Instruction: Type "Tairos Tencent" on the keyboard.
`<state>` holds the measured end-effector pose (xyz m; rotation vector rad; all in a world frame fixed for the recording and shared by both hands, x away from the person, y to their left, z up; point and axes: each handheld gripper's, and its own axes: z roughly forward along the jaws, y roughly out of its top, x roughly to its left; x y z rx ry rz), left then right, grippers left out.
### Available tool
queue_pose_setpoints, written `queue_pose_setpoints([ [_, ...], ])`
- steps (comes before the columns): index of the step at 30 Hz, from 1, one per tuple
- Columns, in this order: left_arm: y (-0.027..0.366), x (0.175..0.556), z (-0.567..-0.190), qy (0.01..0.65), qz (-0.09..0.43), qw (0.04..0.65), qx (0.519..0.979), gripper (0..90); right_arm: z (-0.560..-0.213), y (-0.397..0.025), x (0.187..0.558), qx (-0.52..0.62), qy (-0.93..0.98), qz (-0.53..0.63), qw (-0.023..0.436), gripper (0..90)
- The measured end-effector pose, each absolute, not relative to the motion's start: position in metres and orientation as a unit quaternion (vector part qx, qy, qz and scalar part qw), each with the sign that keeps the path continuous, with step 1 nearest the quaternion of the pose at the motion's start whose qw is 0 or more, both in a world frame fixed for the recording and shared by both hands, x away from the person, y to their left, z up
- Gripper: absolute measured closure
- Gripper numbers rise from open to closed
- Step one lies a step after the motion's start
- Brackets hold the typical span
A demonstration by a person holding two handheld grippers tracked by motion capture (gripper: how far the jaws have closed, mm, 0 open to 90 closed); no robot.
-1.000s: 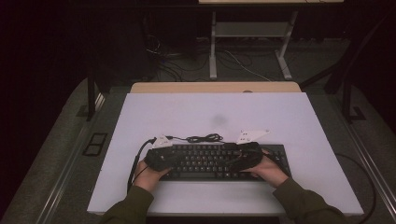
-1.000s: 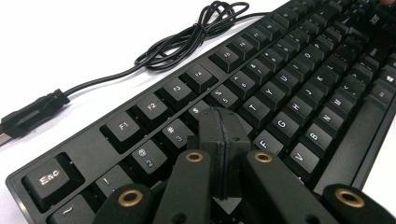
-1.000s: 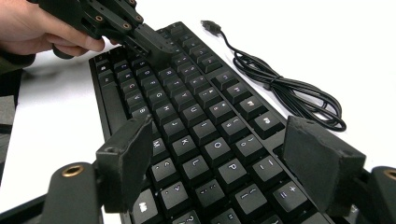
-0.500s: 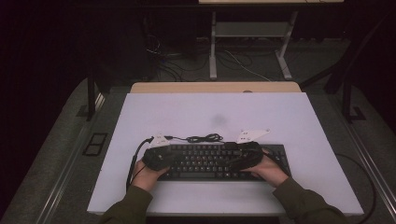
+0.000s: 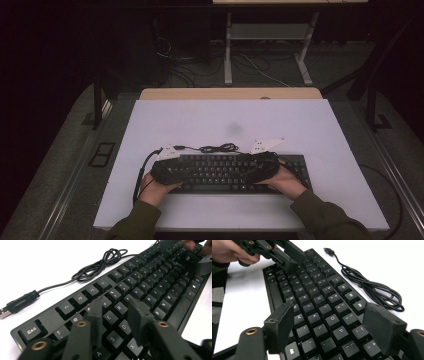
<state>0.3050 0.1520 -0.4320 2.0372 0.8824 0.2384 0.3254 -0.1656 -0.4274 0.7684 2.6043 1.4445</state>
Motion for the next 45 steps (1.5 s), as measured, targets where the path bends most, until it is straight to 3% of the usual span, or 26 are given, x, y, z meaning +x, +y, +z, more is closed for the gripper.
queue_pose_setpoints([
  [7,0.155,0.301,-0.432,0.354,0.094,0.444,0.818,46.3,-0.427,-0.162,0.328,0.240,0.847,0.473,0.022,35.2],
  [16,0.158,0.297,-0.432,0.363,0.100,0.448,0.811,32.3,-0.424,-0.158,0.329,0.234,0.844,0.483,0.020,55.6],
  [32,0.161,0.293,-0.433,0.375,0.109,0.444,0.807,20.1,-0.426,-0.140,0.328,0.197,0.862,0.466,-0.011,88.2],
  [45,0.162,0.290,-0.433,0.377,0.111,0.442,0.806,19.1,-0.433,-0.126,0.325,0.179,0.877,0.446,-0.021,89.5],
])
